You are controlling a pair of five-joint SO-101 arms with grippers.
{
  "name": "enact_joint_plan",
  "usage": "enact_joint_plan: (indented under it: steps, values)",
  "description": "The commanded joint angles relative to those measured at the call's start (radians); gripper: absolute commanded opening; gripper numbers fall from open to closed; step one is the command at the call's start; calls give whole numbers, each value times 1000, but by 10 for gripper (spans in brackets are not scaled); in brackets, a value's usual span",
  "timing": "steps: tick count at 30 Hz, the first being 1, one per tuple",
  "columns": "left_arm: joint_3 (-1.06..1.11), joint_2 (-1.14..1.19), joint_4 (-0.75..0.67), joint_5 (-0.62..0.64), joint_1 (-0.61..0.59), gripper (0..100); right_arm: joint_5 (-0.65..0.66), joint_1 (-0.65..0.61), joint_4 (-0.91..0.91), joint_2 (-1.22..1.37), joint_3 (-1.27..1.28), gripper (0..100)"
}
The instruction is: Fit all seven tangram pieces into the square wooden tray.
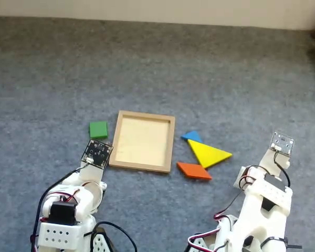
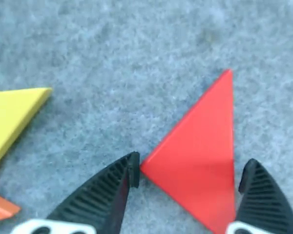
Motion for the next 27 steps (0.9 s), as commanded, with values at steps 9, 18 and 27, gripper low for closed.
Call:
enact_joint_plan:
  steps: [9, 18, 27]
  values:
    - [19, -38, 6, -3, -1, 7, 23, 4, -16, 10, 8, 310]
    - [19, -38, 6, -3, -1, 7, 25, 10, -16, 8, 16, 226]
    - [19, -38, 6, -3, -1, 7, 25, 12, 12, -5, 7, 221]
